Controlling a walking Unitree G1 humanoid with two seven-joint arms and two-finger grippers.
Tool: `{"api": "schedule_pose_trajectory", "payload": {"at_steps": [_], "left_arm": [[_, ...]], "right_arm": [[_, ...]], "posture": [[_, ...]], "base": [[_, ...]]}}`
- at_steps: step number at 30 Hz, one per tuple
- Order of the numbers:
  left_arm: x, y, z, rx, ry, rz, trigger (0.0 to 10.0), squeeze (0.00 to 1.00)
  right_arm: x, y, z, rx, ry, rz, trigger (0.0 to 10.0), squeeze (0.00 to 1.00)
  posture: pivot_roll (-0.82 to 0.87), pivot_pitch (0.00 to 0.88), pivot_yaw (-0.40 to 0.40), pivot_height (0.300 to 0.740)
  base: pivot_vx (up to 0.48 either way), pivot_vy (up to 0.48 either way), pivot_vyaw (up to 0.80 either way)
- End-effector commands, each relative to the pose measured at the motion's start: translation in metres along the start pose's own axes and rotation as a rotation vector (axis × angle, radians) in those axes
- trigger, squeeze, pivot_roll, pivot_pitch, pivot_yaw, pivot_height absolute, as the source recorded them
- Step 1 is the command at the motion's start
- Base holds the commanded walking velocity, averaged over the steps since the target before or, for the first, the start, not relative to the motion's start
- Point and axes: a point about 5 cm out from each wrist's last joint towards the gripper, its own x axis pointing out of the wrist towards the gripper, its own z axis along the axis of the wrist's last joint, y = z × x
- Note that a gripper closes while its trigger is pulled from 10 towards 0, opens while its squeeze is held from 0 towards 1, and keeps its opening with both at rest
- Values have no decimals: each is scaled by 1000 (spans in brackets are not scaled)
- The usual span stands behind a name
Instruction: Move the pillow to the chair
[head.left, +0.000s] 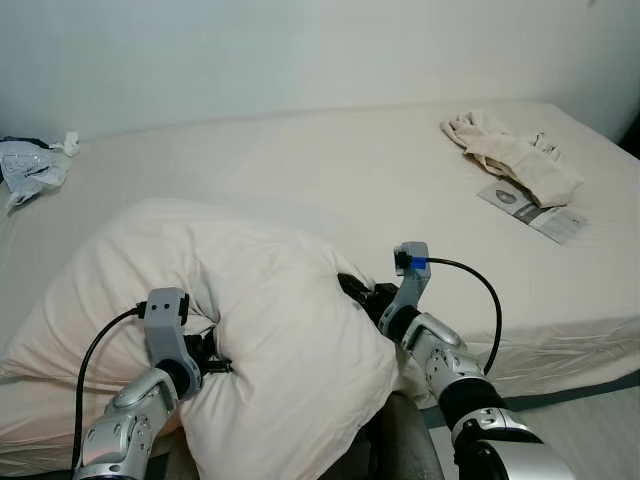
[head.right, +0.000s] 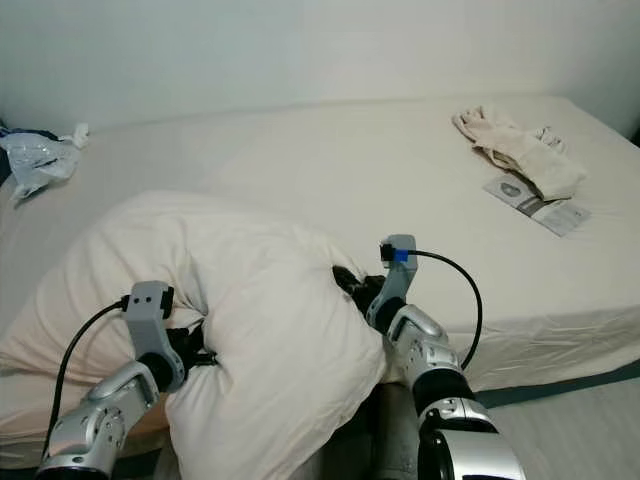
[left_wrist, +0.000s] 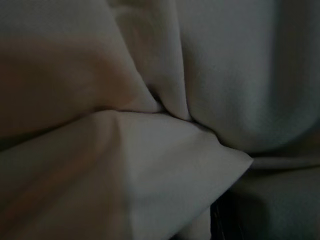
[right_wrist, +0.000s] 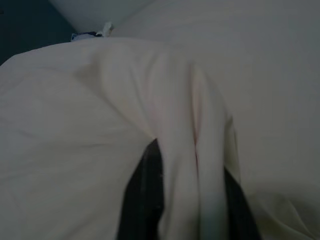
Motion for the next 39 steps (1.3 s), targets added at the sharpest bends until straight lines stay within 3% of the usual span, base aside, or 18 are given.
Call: {"api": "schedule_pose_trajectory", "payload": {"at_steps": [1,4,6,11,13,15,16,17,19,20,21,22,25,29,31,39], "left_arm": [[5,-10,9,2,-45,-32,10000,0],[6,-13,9,1,-50,-22,10000,0],[8,-16,14,-4,-88,-4,10000,0],[13,-33,44,-105,-226,-36,10000,0],[16,-40,59,-87,-310,-37,10000,0],[20,-45,67,-96,-332,-38,10000,0],[21,-47,73,-91,-366,-46,10000,0],[21,-49,78,-86,-393,-51,10000,0],[21,-53,90,-76,-455,-48,10000,0],[20,-55,97,-85,-499,-40,10000,0],[19,-55,102,-92,-529,-35,10000,0],[18,-56,108,-56,-550,-22,10000,0],[17,-60,110,53,-520,-57,10000,0],[16,-65,106,72,-494,-89,10000,0],[19,-63,100,118,-503,-35,10000,0],[22,-66,77,112,-411,-37,10000,0]], "right_arm": [[1,7,-12,26,26,5,0,0],[1,6,-11,15,13,-21,0,0],[2,6,-4,-53,-19,-33,0,0],[8,7,19,-79,-134,-90,0,0],[11,8,29,-70,-166,-111,0,0],[13,8,36,-117,-178,-135,0,0],[14,11,41,-156,-190,-127,3961,0],[15,13,45,-182,-199,-121,4980,0],[17,18,55,-241,-227,-101,4980,0],[18,21,60,-266,-248,-95,6980,0],[19,23,64,-283,-263,-92,6980,0],[20,27,75,-312,-308,-95,10000,0],[19,28,82,-342,-341,-116,10000,0],[17,27,77,-362,-327,-128,10000,0],[14,26,71,-403,-331,-132,10000,0],[5,20,59,-395,-328,-169,10000,0]], "posture": [[5,81,-32,558],[0,78,-33,558],[-3,73,-32,558],[-1,59,-44,558],[-1,57,-45,558],[0,56,-47,558],[0,51,-47,558],[0,51,-47,558],[0,49,-48,558],[2,47,-51,558],[2,47,-51,558],[2,43,-52,558],[2,39,-52,558],[0,38,-49,558],[1,34,-47,558],[-9,24,-39,558]], "base": [[0,0,0],[0,0,0],[0,0,0],[0,0,0],[0,0,0],[0,0,0],[0,0,0],[0,0,0],[0,0,0],[0,0,0],[0,0,0],[0,0,0],[0,0,0],[0,0,0],[0,0,0],[0,0,0]]}}
